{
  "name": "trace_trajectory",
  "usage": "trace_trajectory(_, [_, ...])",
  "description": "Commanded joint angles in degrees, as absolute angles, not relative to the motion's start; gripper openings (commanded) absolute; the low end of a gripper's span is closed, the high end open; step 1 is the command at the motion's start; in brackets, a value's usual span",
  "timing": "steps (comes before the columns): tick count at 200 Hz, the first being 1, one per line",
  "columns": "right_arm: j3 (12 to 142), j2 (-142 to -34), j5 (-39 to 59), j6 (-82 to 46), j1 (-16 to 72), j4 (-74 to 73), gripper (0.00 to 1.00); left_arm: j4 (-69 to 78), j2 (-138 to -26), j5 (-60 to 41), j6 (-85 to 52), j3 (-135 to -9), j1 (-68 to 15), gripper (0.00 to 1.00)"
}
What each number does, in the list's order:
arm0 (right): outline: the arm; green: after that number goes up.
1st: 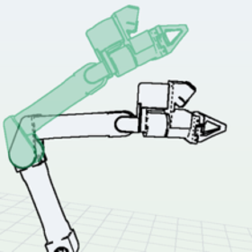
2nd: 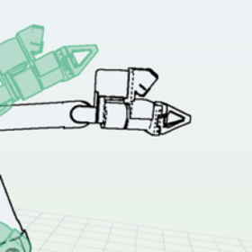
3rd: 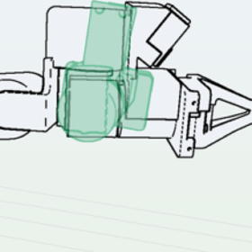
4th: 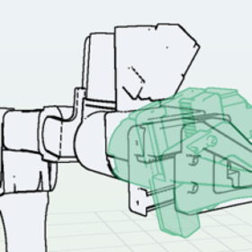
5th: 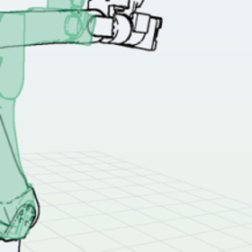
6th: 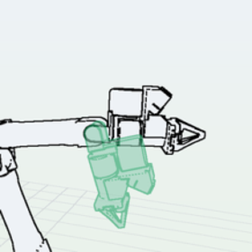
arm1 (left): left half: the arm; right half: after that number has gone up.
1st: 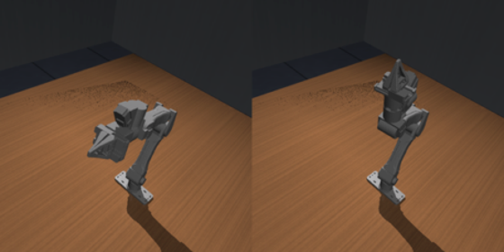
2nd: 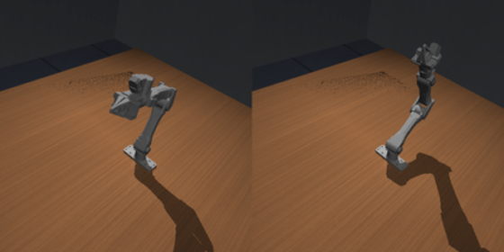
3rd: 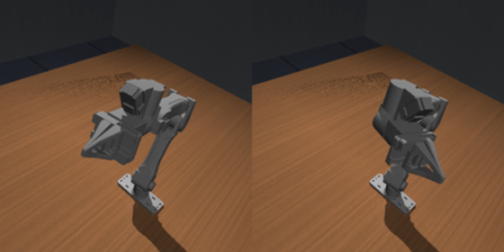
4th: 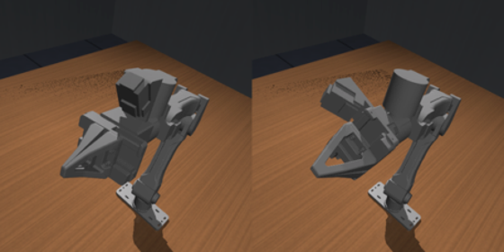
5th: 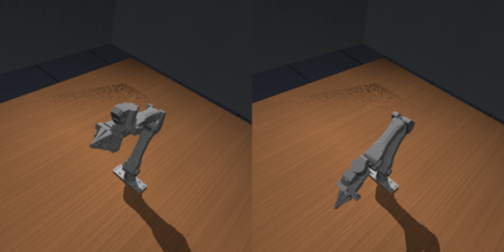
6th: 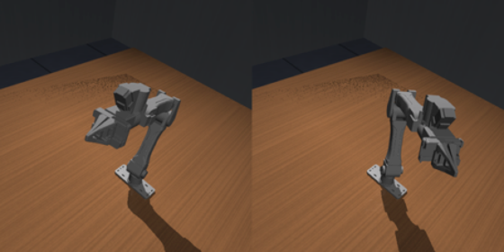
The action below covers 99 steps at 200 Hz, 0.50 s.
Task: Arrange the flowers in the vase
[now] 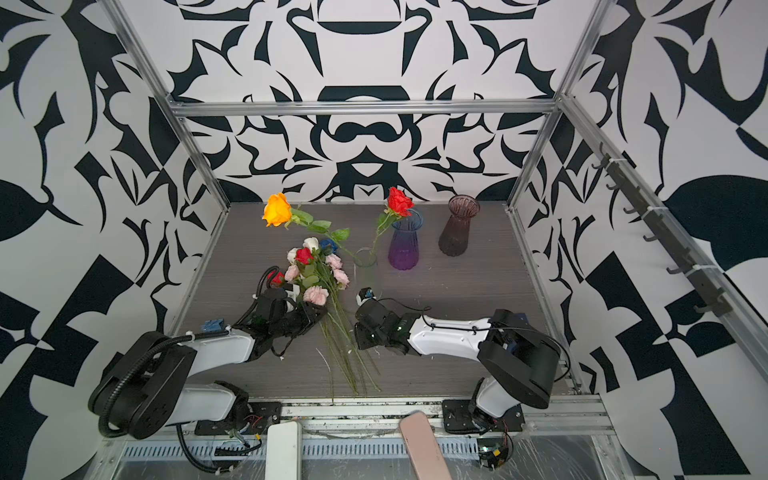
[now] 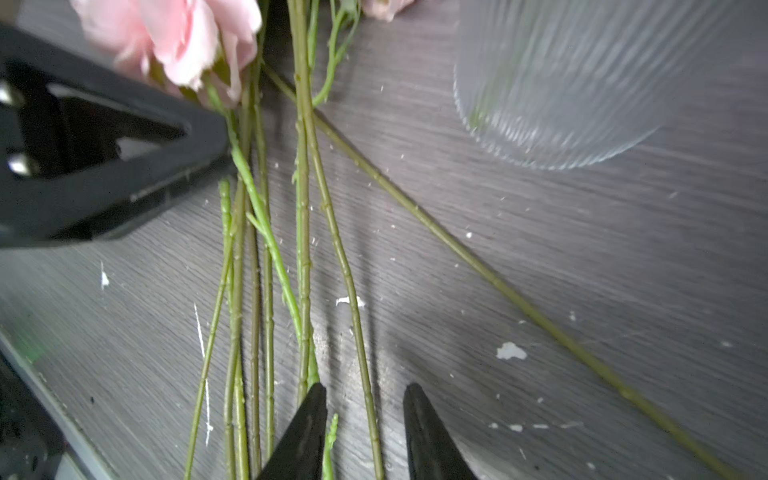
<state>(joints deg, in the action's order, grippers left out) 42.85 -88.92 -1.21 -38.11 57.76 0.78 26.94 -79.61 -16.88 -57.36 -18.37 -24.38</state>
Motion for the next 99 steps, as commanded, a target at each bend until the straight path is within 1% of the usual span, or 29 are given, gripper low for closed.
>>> trace_trajectory(1, [44.65,-89.36,1.91,-36.23,57.71,-1.41,0.35,31.21,-83.51,-16.20,-57.13,-20.69,-24.00,0.37])
trace_trajectory(37, [44.31,-89.78,4.51,-35.85,57.74,-2.93,0.36,34.90,-87.63,-16.00,-57.12,-22.18,-23.36,0.36])
trace_trajectory(73, [44.56,-90.26,5.05,-35.76,57.72,-3.25,0.35,35.91,-91.12,-16.17,-56.36,-24.61,-22.86,0.35])
trace_trajectory(99, [44.65,-90.51,5.20,-35.82,57.74,-3.08,0.35,37.73,-94.54,-17.33,-56.33,-26.40,-21.94,0.31])
